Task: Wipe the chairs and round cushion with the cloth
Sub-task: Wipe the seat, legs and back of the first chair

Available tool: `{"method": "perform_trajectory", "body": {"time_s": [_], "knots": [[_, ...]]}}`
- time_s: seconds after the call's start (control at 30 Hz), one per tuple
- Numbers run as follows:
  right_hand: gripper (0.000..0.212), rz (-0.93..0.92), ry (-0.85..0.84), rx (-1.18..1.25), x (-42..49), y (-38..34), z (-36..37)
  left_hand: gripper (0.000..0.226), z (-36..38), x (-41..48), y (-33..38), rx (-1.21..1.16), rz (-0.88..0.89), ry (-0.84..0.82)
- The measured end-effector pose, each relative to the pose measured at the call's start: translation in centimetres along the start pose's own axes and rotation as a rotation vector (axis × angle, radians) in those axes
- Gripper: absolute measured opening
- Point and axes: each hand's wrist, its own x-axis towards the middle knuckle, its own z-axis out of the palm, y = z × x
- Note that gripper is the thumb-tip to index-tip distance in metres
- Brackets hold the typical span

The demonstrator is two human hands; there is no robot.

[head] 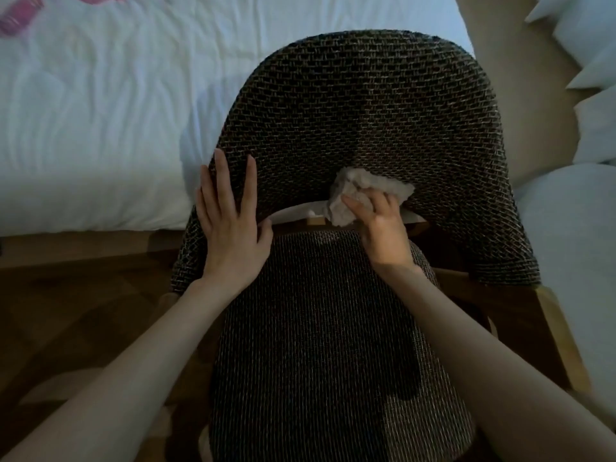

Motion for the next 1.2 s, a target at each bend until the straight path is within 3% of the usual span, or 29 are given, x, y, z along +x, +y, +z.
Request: {"method": "perform_trajectory", "body": {"time_s": [0.07, 0.17, 0.23, 0.37, 0.47, 0.57, 0.7, 0.8, 0.87, 0.97, 1.0, 1.07, 1.13, 1.2], "knots": [[0.051, -0.068, 0.220, 0.024, -0.4, -0.6, -2.0, 0.090, -0.5, 0.1, 0.9, -0.022, -0.006, -0.015], [0.045, -0.113, 0.582, 0.039, -0.1, -1.5, -5.9, 0.089, -1.3, 0.9, 3.4, -0.022, 0.138, -0.010], [0.042, -0.083, 0.732, 0.015, 1.5, -1.7, -8.4, 0.086, -1.9, 2.3, 5.3, -0.050, 0.201, 0.013], [0.049, -0.041, 0.712, -0.053, 4.8, -0.9, -10.2, 0.083, -2.6, 5.5, 8.3, -0.013, 0.275, 0.055], [0.039, -0.095, 0.718, -0.121, 4.9, 0.4, -8.7, 0.083, -2.1, 6.8, 9.1, 0.074, 0.309, 0.037], [0.031, -0.114, 0.425, -0.103, 3.1, 2.5, -5.7, 0.085, -1.3, 6.9, 9.0, 0.160, 0.300, 0.002], [0.052, -0.069, -0.264, -0.278, -0.5, 5.5, -1.6, 0.086, -0.9, 6.4, 8.7, 0.208, 0.319, -0.035], [0.045, -0.006, -0.396, -0.226, -1.5, 6.1, -0.6, 0.088, -0.7, 6.3, 8.3, 0.244, 0.336, -0.056], [0.044, -0.035, -0.299, -0.232, -1.8, 4.7, -1.9, 0.089, -0.7, 6.2, 8.3, 0.248, 0.330, -0.064], [0.036, -0.215, 0.221, -0.082, -2.5, 2.6, -5.1, 0.087, -0.8, 6.3, 8.8, 0.238, 0.325, -0.047], [0.037, -0.220, 0.419, -0.042, -2.4, 2.3, -6.4, 0.085, -0.8, 6.4, 9.0, 0.233, 0.324, -0.035], [0.041, -0.114, 0.647, -0.087, -1.2, 2.4, -9.1, 0.081, -1.0, 7.0, 9.6, 0.227, 0.322, -0.014], [0.037, -0.038, 0.692, -0.146, 0.5, 3.0, -10.5, 0.074, -0.9, 7.4, 10.5, 0.195, 0.331, -0.013], [0.040, 0.012, 0.578, -0.127, 1.7, 3.7, -10.7, 0.072, -0.7, 7.6, 11.2, 0.163, 0.341, -0.011]]}}
